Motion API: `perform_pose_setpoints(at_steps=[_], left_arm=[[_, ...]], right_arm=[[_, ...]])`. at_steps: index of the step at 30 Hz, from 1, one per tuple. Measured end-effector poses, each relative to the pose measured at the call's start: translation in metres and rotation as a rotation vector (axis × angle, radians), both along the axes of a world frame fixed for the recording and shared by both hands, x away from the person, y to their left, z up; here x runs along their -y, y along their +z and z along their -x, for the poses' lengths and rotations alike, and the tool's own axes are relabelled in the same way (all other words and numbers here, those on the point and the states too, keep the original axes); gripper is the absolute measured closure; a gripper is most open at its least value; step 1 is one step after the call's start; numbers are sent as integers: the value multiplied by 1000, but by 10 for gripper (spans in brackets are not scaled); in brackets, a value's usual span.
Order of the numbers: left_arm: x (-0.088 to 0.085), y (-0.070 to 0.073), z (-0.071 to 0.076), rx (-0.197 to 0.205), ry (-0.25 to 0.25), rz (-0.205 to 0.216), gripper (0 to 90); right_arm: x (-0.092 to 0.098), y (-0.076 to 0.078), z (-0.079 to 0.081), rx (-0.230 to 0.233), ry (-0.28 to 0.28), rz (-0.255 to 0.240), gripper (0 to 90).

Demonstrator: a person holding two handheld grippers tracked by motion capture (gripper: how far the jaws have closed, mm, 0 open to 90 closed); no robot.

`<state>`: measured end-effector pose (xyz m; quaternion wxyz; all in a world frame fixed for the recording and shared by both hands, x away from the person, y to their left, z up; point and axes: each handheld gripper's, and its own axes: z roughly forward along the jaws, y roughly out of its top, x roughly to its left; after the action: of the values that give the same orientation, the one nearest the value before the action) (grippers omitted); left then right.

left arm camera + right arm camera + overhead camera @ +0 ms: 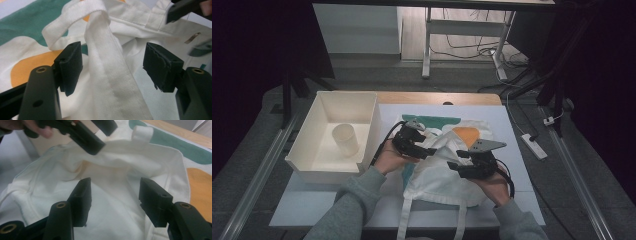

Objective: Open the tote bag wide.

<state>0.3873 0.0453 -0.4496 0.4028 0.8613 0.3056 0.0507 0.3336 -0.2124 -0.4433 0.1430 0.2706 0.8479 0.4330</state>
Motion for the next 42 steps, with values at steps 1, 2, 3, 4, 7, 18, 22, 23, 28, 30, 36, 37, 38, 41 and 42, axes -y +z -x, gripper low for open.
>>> perform_pose_setpoints(at_steps=[1,2,3,4,7,18,22,23,28,30,36,37,38,41,42], left_arm=[[1,-1,0,-3,0,-6,319],[2,-2,-1,-4,-3,-13,318],[3,-3,-1,-5,-2,-15,317],[4,-3,-1,-6,1,-17,317],[6,-6,-1,-3,8,-23,317],[11,-19,-7,-28,27,-39,432],[12,-20,-6,-20,23,-51,512],[12,-21,-6,-26,20,-49,526],[10,-22,-8,-48,19,-45,639],[9,-22,-8,-52,18,-40,689],[7,-21,-8,-48,19,-42,756],[7,-21,-7,-46,21,-42,759],[6,-21,-7,-41,22,-43,760],[4,-19,-7,-34,26,-40,764],[3,-19,-7,-31,26,-39,765]], right_arm=[[1,2,4,6,-1,-5,429],[1,3,7,7,1,-13,429],[2,3,10,8,5,-11,428],[3,4,12,14,12,-6,426],[4,4,14,23,27,1,425],[-16,-12,9,-35,109,102,355],[-27,-20,9,-56,137,155,303],[-30,-22,9,-61,141,166,294],[-39,-28,8,-46,138,213,242],[-40,-29,5,-46,127,214,237],[-45,-38,-8,-88,87,257,229],[-46,-41,-9,-99,83,269,230],[-47,-44,-10,-103,79,281,234],[-47,-49,-11,-107,71,306,295],[-46,-50,-12,-108,70,312,323]])
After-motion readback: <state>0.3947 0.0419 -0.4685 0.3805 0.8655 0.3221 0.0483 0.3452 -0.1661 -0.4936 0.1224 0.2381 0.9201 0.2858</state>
